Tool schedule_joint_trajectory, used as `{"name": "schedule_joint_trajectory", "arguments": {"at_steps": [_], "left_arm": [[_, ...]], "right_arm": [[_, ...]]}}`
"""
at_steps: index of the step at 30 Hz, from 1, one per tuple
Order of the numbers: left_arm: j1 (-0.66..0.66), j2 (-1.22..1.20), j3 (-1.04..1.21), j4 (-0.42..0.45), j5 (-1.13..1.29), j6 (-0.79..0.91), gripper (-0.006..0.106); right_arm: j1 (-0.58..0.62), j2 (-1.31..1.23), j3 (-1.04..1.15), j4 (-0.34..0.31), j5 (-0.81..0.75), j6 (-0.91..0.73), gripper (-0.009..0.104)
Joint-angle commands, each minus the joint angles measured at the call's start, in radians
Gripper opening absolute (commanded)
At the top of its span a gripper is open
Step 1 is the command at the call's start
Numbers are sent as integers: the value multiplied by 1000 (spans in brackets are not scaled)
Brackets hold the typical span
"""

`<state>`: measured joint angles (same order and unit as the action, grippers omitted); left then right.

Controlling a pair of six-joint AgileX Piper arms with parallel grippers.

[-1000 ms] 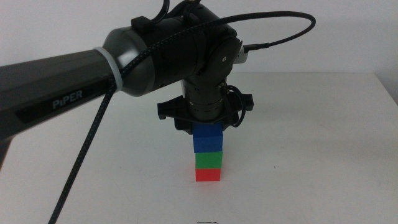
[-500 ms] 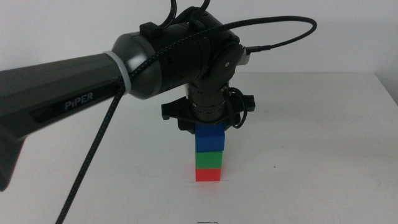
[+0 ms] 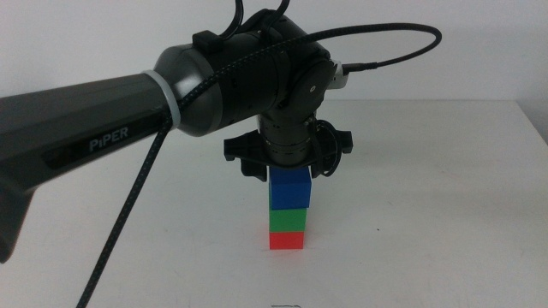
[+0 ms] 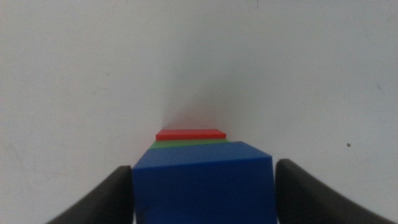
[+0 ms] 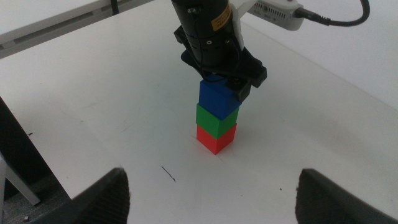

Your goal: Stack red cubes first, then green, then blue cubes in a specific spot.

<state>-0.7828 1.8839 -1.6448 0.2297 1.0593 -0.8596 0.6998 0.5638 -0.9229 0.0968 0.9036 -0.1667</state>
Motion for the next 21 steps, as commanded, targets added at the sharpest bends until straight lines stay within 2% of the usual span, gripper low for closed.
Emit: {"name": "schedule_joint_trajectory", "arguments": {"at_steps": [1, 7, 11, 13, 21], "left_arm": [[-2, -53, -32, 19, -26, 18, 81], [-2, -79, -35, 17, -24, 51, 85], [-2, -128, -71, -22, -14, 190, 85], [0, -171, -96, -15, 0, 247, 84], [-6, -353, -128, -41, 57, 367, 84]], "right_arm": [[-4, 5, -23, -6, -69, -11, 87], [-4, 5, -23, -6, -69, -11, 87], [-4, 5, -23, -6, -69, -11, 87], [-4, 5, -23, -6, -69, -11, 87], [-4, 5, -23, -6, -69, -11, 87]]}}
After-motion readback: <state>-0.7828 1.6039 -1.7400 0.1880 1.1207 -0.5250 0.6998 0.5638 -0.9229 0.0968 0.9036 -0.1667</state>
